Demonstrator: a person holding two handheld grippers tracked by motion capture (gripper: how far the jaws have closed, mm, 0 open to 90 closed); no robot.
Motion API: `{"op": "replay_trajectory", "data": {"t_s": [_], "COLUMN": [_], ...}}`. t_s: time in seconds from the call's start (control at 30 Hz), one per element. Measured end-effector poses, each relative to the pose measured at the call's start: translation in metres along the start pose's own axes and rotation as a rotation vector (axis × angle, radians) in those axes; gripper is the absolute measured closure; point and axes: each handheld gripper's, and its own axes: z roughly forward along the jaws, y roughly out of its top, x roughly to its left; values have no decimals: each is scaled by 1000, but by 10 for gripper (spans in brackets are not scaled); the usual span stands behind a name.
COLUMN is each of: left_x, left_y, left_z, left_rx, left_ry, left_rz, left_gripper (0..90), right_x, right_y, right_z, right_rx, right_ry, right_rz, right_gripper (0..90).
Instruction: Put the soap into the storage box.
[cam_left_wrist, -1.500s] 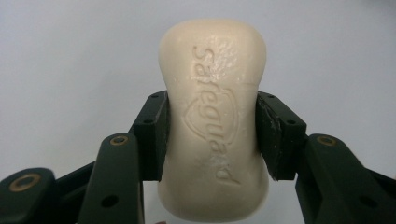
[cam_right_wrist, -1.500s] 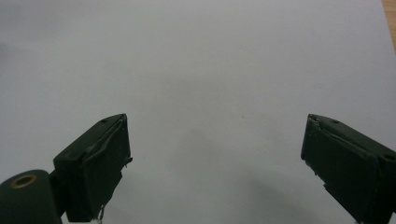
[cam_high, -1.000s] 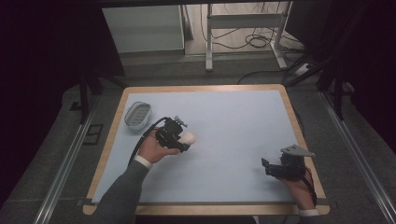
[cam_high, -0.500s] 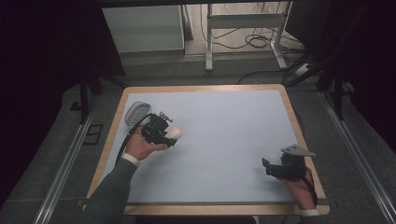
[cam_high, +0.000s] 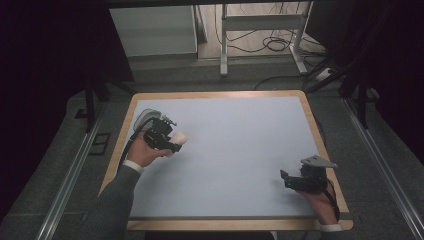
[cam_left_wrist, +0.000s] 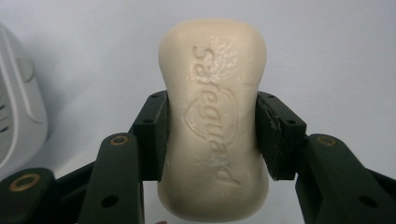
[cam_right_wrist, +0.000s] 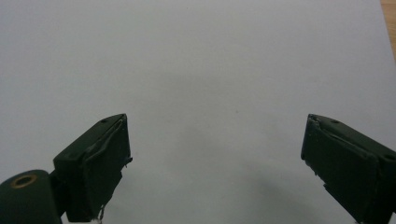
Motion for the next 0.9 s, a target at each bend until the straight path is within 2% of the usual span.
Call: {"op": "replay_trajectory", "data": {"t_s": [0.1,0.23,0.4,0.57,0.67,0.9], "left_x": [5,19,28,40,50,66], "left_y": [1,2,3,3,4,5], "left_z": [-1,-4,-4,-7,-9,-5], "left_rx": [7,6,13,-3,-20,-10], "left_ry": [12,35,33,44,50,71], "left_rz": [-5,-30,-48,-73,-108,-154], "left_gripper": [495,495,495,495,495,495], "right_x": [0,0,0,1,1,1], "right_y": [0,0,-1,-1,-1,-1], "right_z": [0,0,1,2,2,2], "right_rx": [-3,0,3,7,6,7], "right_ry": [0,-7,-8,-4,-4,-6], "right_rz": [1,-2,-3,-7,-6,-7], "right_gripper": [80,80,80,80,80,80]}}
